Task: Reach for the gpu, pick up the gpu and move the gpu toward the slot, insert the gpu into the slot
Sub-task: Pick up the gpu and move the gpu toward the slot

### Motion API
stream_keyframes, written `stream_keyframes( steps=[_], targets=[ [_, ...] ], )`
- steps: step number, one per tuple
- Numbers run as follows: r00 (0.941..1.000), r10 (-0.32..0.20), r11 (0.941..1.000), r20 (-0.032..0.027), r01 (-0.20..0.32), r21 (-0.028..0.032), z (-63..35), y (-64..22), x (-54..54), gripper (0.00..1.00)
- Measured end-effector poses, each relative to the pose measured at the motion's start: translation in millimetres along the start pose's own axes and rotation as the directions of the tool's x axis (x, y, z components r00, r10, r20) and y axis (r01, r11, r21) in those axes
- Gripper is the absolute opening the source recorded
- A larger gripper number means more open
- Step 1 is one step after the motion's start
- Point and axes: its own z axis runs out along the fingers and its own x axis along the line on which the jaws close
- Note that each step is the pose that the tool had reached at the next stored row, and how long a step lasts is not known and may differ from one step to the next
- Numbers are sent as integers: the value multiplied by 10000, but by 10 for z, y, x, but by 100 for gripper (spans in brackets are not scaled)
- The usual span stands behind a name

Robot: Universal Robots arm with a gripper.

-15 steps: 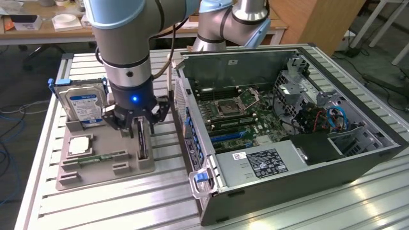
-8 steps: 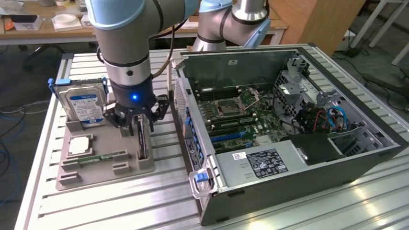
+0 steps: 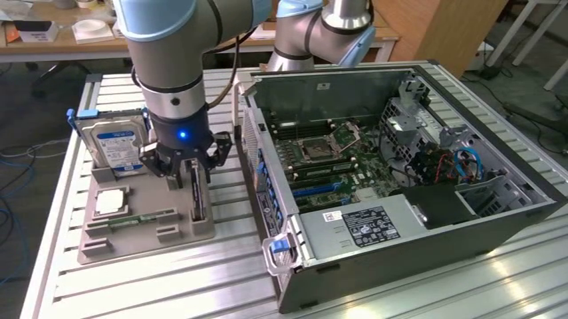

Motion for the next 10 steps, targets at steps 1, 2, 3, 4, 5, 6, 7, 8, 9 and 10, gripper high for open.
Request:
stream_keyframes(
  steps=[1, 2, 3, 4, 5, 6, 7, 8, 9, 10],
  targets=[
    [9999, 121, 9999, 5, -121, 3, 1, -1, 0, 53],
    [9997, 243, 9997, 12, -243, 5, 3, -1, 0, 53],
    [9993, 367, 9993, 18, -367, 7, 4, 0, 1, 53],
    [9989, 461, 9989, 22, -461, 9, 5, 0, 0, 53],
    [9988, 494, 9988, 24, -494, 10, 6, 0, 0, 53],
    [9988, 495, 9988, 24, -495, 10, 6, 0, 0, 53],
    [9988, 495, 9988, 24, -495, 11, 6, 0, 0, 53],
    [9988, 496, 9988, 24, -496, 10, 6, 0, 0, 53],
    [9988, 496, 9988, 24, -496, 10, 6, 0, 0, 53],
    [9988, 495, 9988, 24, -495, 10, 6, 0, 0, 53]
  ],
)
